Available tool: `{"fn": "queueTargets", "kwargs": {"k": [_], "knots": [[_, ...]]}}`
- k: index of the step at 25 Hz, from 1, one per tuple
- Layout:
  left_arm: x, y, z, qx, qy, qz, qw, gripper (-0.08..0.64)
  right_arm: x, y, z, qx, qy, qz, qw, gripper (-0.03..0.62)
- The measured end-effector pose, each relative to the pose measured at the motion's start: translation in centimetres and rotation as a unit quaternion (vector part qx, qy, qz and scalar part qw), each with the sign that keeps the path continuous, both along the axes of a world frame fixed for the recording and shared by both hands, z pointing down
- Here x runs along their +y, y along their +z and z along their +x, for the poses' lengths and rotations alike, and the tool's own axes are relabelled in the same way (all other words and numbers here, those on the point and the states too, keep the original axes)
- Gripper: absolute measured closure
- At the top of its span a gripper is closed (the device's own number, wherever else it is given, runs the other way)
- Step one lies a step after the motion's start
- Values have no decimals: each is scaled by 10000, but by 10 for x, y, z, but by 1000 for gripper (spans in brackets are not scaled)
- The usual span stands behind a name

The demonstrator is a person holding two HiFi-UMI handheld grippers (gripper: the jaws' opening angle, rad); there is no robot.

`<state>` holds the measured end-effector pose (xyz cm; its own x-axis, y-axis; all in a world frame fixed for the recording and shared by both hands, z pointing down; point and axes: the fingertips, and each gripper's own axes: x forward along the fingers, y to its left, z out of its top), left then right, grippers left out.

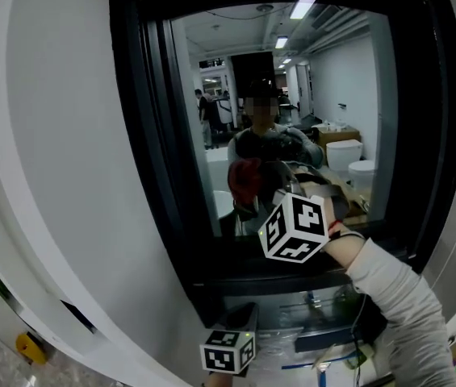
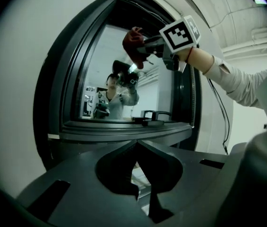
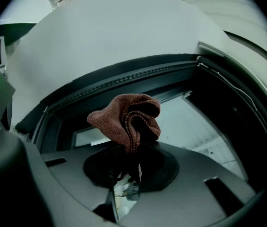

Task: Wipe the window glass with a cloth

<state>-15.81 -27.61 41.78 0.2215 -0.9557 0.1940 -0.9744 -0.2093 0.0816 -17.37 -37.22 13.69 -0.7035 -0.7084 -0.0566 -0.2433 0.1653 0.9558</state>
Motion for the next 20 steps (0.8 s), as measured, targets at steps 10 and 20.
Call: {"fn": "queueTargets", "kwargs": {"k": [10, 20], "knots": [[-27, -5, 18, 8, 310, 92, 9995, 555, 3, -157, 64, -307, 770, 1568, 9841, 531], [-37, -1, 20, 69, 364, 80, 9993, 555, -22, -277, 121, -501, 2000, 2583, 9438, 531]]}}
